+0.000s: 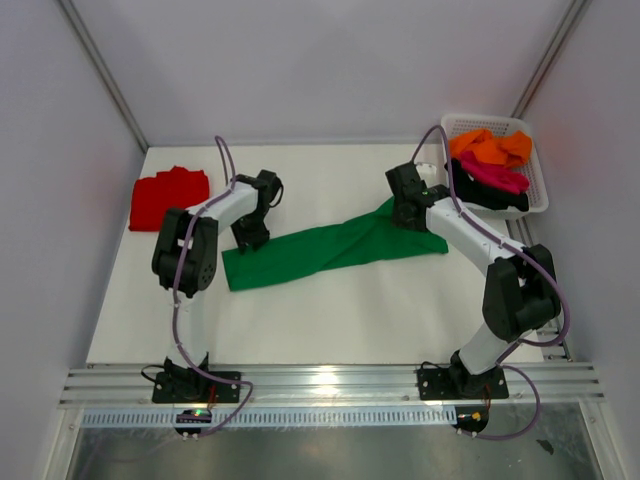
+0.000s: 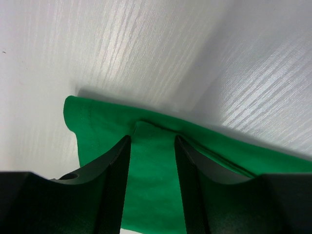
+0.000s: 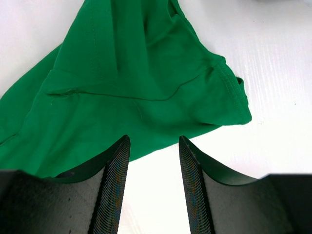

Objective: Fold and stack the t-shirts
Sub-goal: Fold the other side of the tshirt into a rectangle

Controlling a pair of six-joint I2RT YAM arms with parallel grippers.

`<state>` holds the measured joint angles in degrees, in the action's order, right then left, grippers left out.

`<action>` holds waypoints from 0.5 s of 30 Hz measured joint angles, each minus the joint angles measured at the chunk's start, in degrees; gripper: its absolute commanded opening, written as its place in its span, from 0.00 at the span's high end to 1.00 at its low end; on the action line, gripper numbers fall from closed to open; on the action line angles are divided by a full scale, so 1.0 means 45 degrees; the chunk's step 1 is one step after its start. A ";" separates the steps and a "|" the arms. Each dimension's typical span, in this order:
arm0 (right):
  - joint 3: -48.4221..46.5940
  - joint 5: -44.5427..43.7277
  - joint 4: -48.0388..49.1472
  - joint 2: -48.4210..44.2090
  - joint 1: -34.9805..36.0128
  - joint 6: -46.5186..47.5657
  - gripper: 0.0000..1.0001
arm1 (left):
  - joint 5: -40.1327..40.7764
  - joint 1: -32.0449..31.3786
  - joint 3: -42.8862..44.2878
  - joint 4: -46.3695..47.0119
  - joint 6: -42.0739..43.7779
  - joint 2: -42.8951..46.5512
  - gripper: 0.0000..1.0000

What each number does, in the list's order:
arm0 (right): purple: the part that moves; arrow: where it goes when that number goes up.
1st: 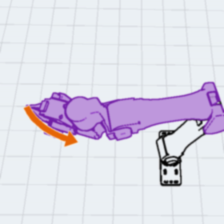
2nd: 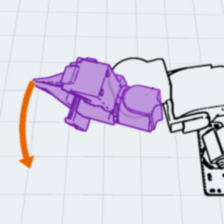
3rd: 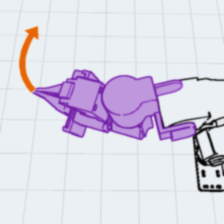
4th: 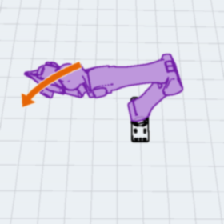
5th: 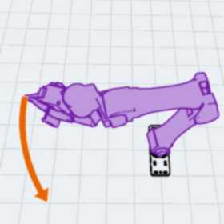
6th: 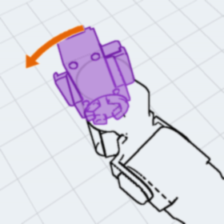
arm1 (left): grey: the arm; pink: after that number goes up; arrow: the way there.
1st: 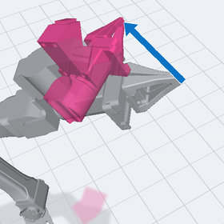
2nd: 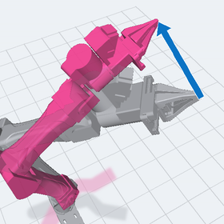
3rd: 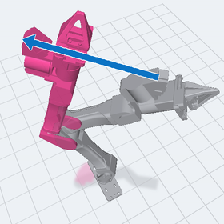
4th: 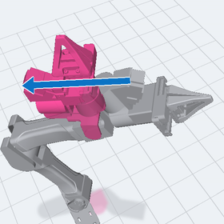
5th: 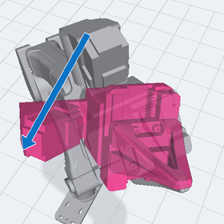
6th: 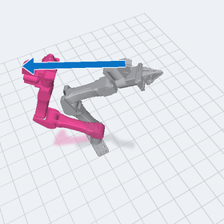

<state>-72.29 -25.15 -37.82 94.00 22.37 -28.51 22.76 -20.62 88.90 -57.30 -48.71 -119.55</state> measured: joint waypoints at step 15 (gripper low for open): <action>0.0379 -0.0097 -0.0087 -0.0005 0.0000 -0.0010 0.51 | -0.0408 -0.0083 -0.0457 0.0971 0.0078 0.0185 0.93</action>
<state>-70.59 -25.58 -38.22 93.97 22.37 -28.56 20.93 -20.99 86.85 -52.93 -48.36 -118.72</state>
